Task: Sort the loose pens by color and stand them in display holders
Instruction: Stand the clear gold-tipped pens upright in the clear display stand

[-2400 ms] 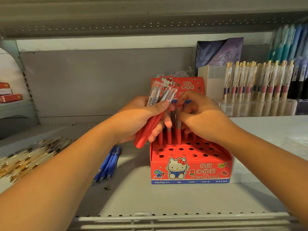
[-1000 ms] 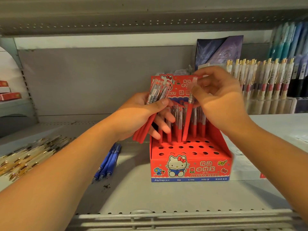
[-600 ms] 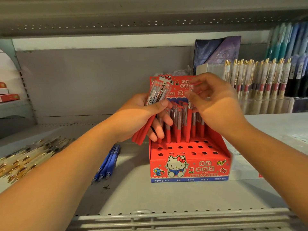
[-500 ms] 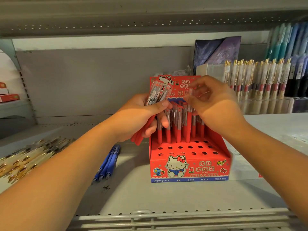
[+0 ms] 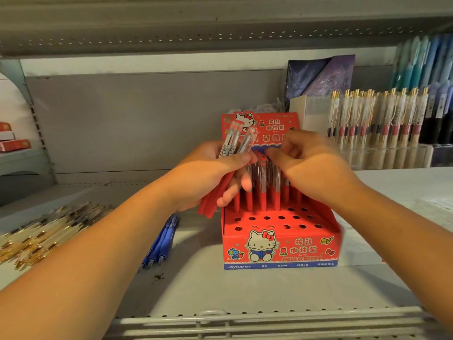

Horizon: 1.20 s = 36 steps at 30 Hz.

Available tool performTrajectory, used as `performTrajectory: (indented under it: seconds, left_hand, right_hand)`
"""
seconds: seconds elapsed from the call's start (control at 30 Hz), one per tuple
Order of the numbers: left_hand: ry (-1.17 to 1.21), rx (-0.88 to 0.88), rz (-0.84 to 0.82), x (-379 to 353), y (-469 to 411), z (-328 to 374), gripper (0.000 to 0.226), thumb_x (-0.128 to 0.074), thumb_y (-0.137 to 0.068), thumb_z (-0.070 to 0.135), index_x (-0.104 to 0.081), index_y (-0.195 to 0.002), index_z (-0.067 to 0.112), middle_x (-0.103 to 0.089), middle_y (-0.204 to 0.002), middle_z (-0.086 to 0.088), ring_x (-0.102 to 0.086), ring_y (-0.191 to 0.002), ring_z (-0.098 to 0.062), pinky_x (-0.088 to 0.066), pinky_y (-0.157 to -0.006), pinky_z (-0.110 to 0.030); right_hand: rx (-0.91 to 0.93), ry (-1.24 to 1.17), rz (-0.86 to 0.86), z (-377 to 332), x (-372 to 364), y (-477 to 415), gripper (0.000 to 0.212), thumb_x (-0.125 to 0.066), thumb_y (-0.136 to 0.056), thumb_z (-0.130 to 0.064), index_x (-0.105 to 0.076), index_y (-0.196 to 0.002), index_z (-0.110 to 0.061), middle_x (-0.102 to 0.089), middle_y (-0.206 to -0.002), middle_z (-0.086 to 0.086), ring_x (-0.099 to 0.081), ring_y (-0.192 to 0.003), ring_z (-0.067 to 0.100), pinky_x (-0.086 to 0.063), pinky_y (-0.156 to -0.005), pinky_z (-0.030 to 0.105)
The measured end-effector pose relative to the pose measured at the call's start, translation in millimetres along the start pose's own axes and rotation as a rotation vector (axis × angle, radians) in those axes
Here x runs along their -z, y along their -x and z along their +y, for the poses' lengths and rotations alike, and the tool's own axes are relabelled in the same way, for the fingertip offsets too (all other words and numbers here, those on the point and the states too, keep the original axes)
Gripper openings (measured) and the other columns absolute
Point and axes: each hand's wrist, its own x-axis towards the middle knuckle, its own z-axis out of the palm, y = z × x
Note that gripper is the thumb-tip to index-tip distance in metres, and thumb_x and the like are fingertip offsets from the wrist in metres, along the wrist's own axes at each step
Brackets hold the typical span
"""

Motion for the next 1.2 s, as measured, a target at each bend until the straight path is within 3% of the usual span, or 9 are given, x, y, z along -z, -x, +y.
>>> performTrajectory:
  seconds: [0.1,0.23,0.3,0.43,0.63,0.8,0.9,1.03,1.2]
  left_hand:
    - [0.001,0.014,-0.029,-2.4,1.2,1.4,0.017,-0.050,-0.100,0.021,-0.057,-0.107,0.007,-0.066,-0.071,-0.013,-0.051,-0.036,-0.017,-0.043,-0.038,-0.025]
    - [-0.002,0.019,-0.090,-5.3,3.3,2.8,0.014,-0.050,-0.100,0.020,-0.056,-0.107,0.010,-0.067,-0.075,-0.014,-0.057,-0.040,-0.019,-0.049,-0.042,-0.029]
    - [0.003,0.032,-0.111,-6.4,3.4,2.9,0.016,-0.052,-0.098,0.022,-0.054,-0.109,0.009,-0.067,-0.075,-0.014,-0.059,-0.043,-0.021,-0.051,-0.043,-0.030]
    - [0.017,0.053,-0.142,-6.0,2.9,2.8,0.033,-0.057,-0.089,0.033,-0.055,-0.112,0.009,-0.067,-0.076,-0.015,-0.061,-0.047,-0.023,-0.054,-0.046,-0.033]
    - [0.022,0.054,-0.062,-1.1,1.6,2.5,0.035,-0.055,-0.088,0.040,-0.054,-0.103,0.009,-0.068,-0.076,-0.014,-0.064,-0.053,-0.027,-0.054,-0.044,-0.035]
    - [-0.046,0.020,-0.011,-1.7,0.1,2.7,0.036,-0.054,-0.087,0.042,-0.056,-0.104,0.010,-0.066,-0.069,-0.009,-0.063,-0.051,-0.025,-0.050,-0.039,-0.030]
    - [-0.061,0.003,0.012,-1.7,-0.5,2.2,0.037,-0.055,-0.087,0.041,-0.055,-0.101,0.007,-0.051,-0.058,-0.004,-0.044,-0.038,-0.016,-0.035,-0.035,-0.021]
    - [0.064,0.067,-0.046,1.0,0.2,6.7,0.029,-0.060,-0.087,0.028,-0.050,-0.097,0.003,-0.029,-0.058,-0.001,-0.022,-0.038,-0.007,-0.017,-0.038,-0.013]
    - [0.251,0.071,-0.063,-2.4,2.7,11.5,0.024,-0.038,-0.070,0.016,-0.047,-0.091,0.011,-0.032,-0.061,-0.003,-0.021,-0.040,-0.008,-0.010,-0.043,-0.016]
  right_hand:
    - [0.023,-0.116,0.053,-3.3,3.2,0.9,0.022,-0.063,-0.089,-0.035,-0.064,-0.071,-0.023,-0.058,-0.059,-0.010,-0.052,-0.057,0.004,-0.038,-0.051,0.020]
    - [0.078,-0.514,-0.010,-16.7,5.5,3.0,0.013,-0.070,-0.089,-0.021,-0.067,-0.087,-0.034,-0.069,-0.080,-0.013,-0.064,-0.079,0.002,-0.052,-0.078,0.024]
    - [0.087,-0.629,-0.064,-19.6,5.4,3.9,0.015,-0.072,-0.087,-0.014,-0.068,-0.096,-0.026,-0.070,-0.086,-0.009,-0.066,-0.085,0.005,-0.053,-0.084,0.028]
    - [0.037,-0.758,-0.065,-22.1,7.5,3.3,0.018,-0.072,-0.084,0.000,-0.066,-0.095,-0.013,-0.069,-0.076,0.002,-0.067,-0.073,0.008,-0.055,-0.075,0.022]
    - [-0.031,-1.014,0.051,-25.1,15.2,1.3,0.016,-0.058,-0.093,0.005,-0.063,-0.095,-0.010,-0.065,-0.080,0.012,-0.071,-0.069,0.018,-0.059,-0.062,0.028]
    - [-0.084,-1.009,0.162,-20.8,19.4,-4.0,0.017,-0.056,-0.095,0.003,-0.065,-0.097,-0.011,-0.064,-0.079,0.006,-0.070,-0.067,0.015,-0.060,-0.062,0.032]
    - [-0.125,-0.984,0.227,-15.8,22.5,-7.8,0.014,-0.057,-0.095,0.000,-0.066,-0.103,-0.009,-0.066,-0.083,0.004,-0.070,-0.064,0.011,-0.059,-0.058,0.029]
    - [-0.125,-0.770,0.234,-9.0,23.5,-8.5,0.018,-0.056,-0.096,0.000,-0.066,-0.103,-0.013,-0.067,-0.088,0.001,-0.070,-0.065,0.012,-0.057,-0.050,0.025]
    - [-0.041,-0.555,0.165,-6.4,19.9,-8.7,0.023,-0.056,-0.096,-0.001,-0.068,-0.102,-0.020,-0.066,-0.086,-0.011,-0.068,-0.079,0.009,-0.061,-0.070,0.028]
